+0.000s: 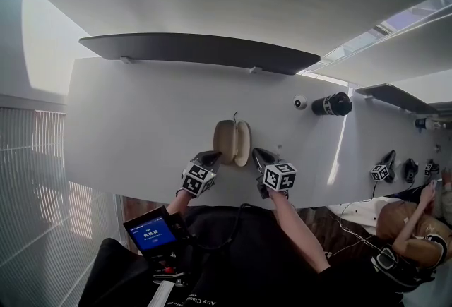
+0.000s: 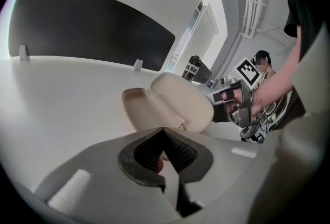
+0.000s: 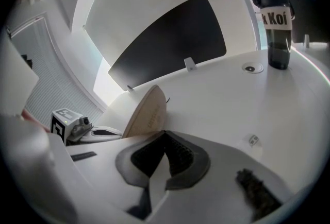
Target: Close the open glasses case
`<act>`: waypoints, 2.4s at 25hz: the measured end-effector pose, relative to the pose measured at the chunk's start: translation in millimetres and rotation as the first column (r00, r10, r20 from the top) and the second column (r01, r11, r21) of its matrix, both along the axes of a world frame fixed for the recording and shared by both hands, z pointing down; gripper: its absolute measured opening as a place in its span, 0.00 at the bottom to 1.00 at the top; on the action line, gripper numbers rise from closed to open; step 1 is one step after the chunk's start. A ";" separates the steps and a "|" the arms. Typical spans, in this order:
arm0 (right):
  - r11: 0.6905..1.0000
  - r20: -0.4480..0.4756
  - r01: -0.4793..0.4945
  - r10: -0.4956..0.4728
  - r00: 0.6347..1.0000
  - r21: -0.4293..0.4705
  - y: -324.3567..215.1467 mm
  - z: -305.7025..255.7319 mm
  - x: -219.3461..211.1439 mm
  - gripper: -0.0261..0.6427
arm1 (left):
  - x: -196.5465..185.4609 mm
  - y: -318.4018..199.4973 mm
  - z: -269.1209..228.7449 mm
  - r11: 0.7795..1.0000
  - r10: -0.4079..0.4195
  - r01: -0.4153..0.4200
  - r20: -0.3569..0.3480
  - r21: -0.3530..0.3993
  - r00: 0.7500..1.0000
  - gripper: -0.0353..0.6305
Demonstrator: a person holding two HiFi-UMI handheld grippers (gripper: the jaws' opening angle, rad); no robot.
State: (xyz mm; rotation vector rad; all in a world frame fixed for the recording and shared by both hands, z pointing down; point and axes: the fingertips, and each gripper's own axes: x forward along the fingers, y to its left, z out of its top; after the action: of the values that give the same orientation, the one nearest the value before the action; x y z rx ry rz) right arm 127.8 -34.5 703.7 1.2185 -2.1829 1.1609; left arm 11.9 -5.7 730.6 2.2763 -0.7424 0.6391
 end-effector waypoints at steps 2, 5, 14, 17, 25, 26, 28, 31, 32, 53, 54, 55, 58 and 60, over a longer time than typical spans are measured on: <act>1.000 0.003 0.004 -0.004 1.000 -0.001 0.7 0.0 -2.4 0.04 | 0.6 0.3 -0.8 1.000 0.006 -0.006 -0.002 0.001 1.000 0.06; 1.000 0.006 0.006 -0.006 1.000 -0.002 0.4 -0.1 -3.1 0.04 | 2.4 -0.8 -1.8 1.000 0.001 -0.001 -0.011 -0.005 1.000 0.06; 0.999 0.000 0.026 -0.026 1.000 0.021 -1.2 -7.3 -4.0 0.04 | 4.4 -2.7 -7.1 1.000 -0.007 0.007 -0.020 -0.004 1.000 0.06; 1.000 -0.006 0.026 -0.026 1.000 0.015 0.1 -6.3 -2.5 0.04 | -0.8 -0.3 -13.6 1.000 -0.001 0.001 -0.015 0.002 1.000 0.06; 0.999 -0.008 0.030 -0.029 1.000 0.025 0.0 -11.0 -5.0 0.04 | -2.7 5.3 -8.0 1.000 0.015 -0.015 0.003 -0.026 1.000 0.06; 0.999 -0.007 0.032 -0.032 0.999 0.028 -0.3 -12.0 -6.2 0.04 | -2.0 6.0 -6.9 0.999 0.014 -0.014 0.003 -0.032 1.000 0.06; 0.999 -0.006 0.036 -0.036 0.999 0.032 -1.3 -13.7 -8.0 0.04 | -0.2 6.0 -4.9 0.999 0.006 -0.006 0.001 -0.044 1.000 0.06; 0.998 -0.005 0.040 -0.040 0.999 0.041 -2.7 -16.4 -9.4 0.04 | 3.6 3.8 -5.5 0.999 -0.007 0.007 -0.012 -0.040 1.000 0.06; 0.998 -0.005 0.042 -0.042 0.999 0.044 -3.0 -17.1 -10.1 0.04 | 4.2 4.4 -5.4 0.999 -0.006 0.005 -0.013 -0.039 1.000 0.06; 0.989 -0.029 0.114 -0.112 0.993 0.098 -14.0 -39.7 -40.7 0.04 | -9.9 5.4 -6.7 0.998 -0.063 0.061 -0.066 -0.034 0.996 0.06; 0.987 -0.032 0.125 -0.123 0.992 0.102 -14.4 -41.0 -44.3 0.04 | -11.1 6.0 -7.0 0.998 -0.061 0.059 -0.065 -0.034 0.996 0.06; 0.985 -0.036 0.139 -0.136 0.990 0.105 -14.7 -42.4 -48.1 0.04 | -12.8 7.8 -6.0 0.998 -0.057 0.055 -0.060 -0.036 0.997 0.06; 0.977 -0.042 0.182 -0.179 0.983 0.113 -14.2 -45.8 -59.2 0.04 | -18.2 9.0 -5.7 0.997 -0.064 0.062 -0.062 -0.042 0.996 0.06; 0.973 -0.034 0.199 -0.196 0.980 0.115 -13.7 -46.5 -66.4 0.04 | -20.3 7.2 -6.4 0.997 -0.072 0.069 -0.071 -0.040 0.995 0.06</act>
State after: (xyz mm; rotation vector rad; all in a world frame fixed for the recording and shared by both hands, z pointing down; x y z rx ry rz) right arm 61.4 -48.2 657.2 1.0249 -2.3232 0.9461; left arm -8.3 1.5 724.2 2.2162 -0.7654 0.5309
